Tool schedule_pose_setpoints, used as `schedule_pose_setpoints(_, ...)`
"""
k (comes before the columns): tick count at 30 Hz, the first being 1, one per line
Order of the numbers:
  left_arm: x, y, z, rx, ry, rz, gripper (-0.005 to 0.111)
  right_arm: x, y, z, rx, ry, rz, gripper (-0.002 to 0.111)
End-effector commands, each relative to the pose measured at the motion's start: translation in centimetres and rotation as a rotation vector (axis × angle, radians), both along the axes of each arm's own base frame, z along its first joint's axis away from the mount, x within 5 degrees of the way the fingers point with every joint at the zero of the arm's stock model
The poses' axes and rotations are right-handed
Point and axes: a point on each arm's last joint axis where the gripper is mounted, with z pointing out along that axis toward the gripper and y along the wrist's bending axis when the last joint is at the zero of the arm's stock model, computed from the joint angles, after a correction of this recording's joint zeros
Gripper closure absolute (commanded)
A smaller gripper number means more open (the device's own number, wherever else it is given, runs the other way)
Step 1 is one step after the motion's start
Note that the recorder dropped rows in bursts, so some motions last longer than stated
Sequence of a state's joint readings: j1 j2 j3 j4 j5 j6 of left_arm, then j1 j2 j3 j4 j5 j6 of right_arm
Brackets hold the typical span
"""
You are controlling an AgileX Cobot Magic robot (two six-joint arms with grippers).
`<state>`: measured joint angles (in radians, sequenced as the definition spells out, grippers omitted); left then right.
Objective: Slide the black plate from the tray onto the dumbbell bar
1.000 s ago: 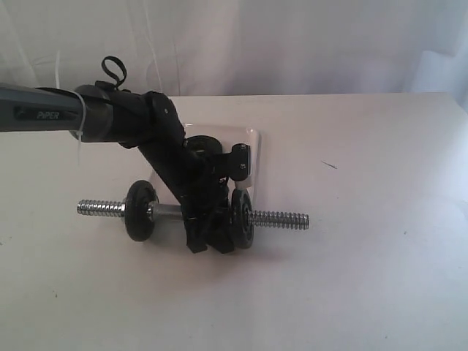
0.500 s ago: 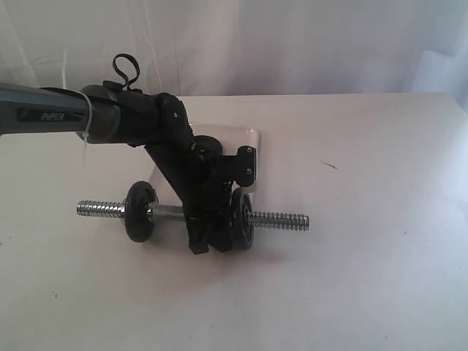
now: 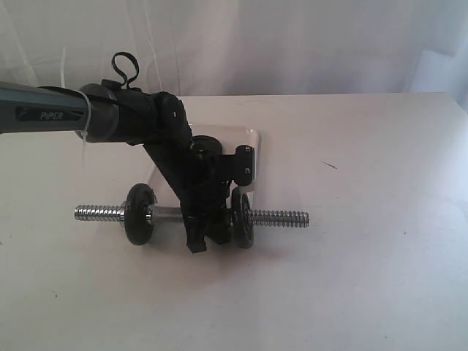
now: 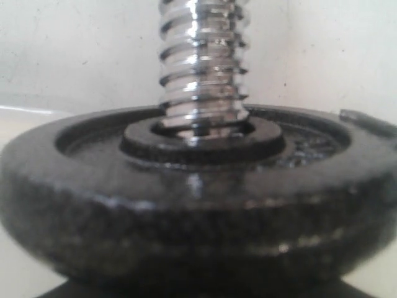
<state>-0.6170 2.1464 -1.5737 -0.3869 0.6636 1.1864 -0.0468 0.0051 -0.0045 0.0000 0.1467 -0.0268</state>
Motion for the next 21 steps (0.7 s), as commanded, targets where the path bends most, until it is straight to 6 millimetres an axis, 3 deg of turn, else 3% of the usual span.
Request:
schedule_pose_setpoints(1,-0.4,0.0,-0.5,0.014,0.026,-0.010,0.106,0.0,0.0,0.0,0.004,-0.015,0.005,0.108)
schedule_pose_setpoints(5,-0.3,0.0,-0.2,0.008,0.016,-0.006,0.106,0.0,0.0,0.0,0.026,-0.020,0.005,0.108)
schedule_pose_setpoints(16,-1.0,0.3,4.5,-0.097,0.009,0.028,0.106,0.0,0.0,0.2,0.044,-0.041,0.004,0.108)
schedule_pose_setpoints(21,-0.4,1.7,6.0,-0.137,0.028,0.083,0.106,0.0,0.0,0.3,0.061,-0.045,0.005,0.108)
